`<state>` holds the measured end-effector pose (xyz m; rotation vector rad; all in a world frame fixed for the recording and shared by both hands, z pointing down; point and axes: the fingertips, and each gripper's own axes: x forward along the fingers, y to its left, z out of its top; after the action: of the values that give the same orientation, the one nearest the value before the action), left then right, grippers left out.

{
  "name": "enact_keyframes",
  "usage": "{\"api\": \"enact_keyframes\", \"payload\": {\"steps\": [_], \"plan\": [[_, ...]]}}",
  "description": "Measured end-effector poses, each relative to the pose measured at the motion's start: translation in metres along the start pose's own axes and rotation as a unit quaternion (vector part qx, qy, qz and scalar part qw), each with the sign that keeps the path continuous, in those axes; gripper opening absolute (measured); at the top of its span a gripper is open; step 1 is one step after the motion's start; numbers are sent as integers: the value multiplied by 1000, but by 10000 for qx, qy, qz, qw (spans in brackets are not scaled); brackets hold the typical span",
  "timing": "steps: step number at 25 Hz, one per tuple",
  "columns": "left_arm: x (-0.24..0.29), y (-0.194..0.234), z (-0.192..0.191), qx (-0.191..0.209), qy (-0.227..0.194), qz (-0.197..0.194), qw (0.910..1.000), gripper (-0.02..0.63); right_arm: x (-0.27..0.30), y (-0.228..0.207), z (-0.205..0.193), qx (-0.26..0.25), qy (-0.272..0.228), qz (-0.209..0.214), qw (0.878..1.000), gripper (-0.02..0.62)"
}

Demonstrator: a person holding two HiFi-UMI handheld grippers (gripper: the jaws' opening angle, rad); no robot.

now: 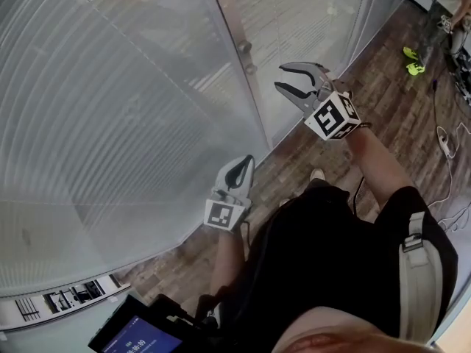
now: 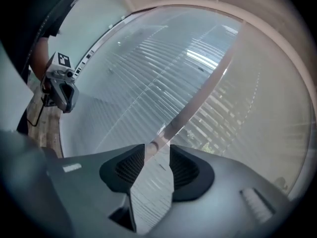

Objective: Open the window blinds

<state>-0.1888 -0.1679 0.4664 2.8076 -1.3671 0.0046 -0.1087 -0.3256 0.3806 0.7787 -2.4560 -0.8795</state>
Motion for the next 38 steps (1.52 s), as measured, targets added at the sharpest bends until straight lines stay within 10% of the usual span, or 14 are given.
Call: {"api": "enact_keyframes", "payload": {"steps": [8,27,38], "plan": [[-3,-5,-6,-75,18,-69,9999,3,38,-21,17,-1303,306,-112,9909,206],[-16,1,-5,-76,-22,131,9999,3,77,-41,40,-2391,620,-424,9681,146],[-18,3,-8,-95,-30,181,9998,3,83,-43,36,-1945,631,-492,9776,126]]}}
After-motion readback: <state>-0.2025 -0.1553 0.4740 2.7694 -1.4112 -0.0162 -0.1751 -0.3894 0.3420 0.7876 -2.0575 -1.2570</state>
